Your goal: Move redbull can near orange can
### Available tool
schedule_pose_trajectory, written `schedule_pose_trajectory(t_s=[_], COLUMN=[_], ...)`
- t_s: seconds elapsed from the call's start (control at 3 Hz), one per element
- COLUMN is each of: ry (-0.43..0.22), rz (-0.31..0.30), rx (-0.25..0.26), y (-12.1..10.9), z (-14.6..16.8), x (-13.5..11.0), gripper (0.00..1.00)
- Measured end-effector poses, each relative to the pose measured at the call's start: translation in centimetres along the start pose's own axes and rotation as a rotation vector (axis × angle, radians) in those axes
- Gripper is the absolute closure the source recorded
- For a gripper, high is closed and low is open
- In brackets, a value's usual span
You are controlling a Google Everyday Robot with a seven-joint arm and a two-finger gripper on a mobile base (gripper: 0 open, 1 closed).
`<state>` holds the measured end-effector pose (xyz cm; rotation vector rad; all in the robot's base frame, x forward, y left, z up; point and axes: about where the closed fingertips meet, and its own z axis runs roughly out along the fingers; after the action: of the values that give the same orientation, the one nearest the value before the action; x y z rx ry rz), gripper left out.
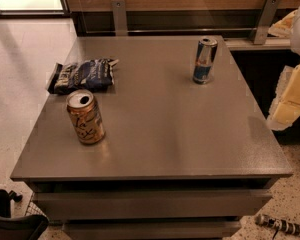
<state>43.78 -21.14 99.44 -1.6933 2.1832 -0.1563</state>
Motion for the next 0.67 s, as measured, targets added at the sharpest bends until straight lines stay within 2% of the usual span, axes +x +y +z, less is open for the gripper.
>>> schedule_pose_trajectory(t_s=[0.33,0.67], ry=[0.0,-0.036], rz=[0.0,0.033], rx=[0.0,0.039], y=[0.0,-1.7], z=[0.0,0.5], x=[0.0,0.9], gripper=[0.0,0.0])
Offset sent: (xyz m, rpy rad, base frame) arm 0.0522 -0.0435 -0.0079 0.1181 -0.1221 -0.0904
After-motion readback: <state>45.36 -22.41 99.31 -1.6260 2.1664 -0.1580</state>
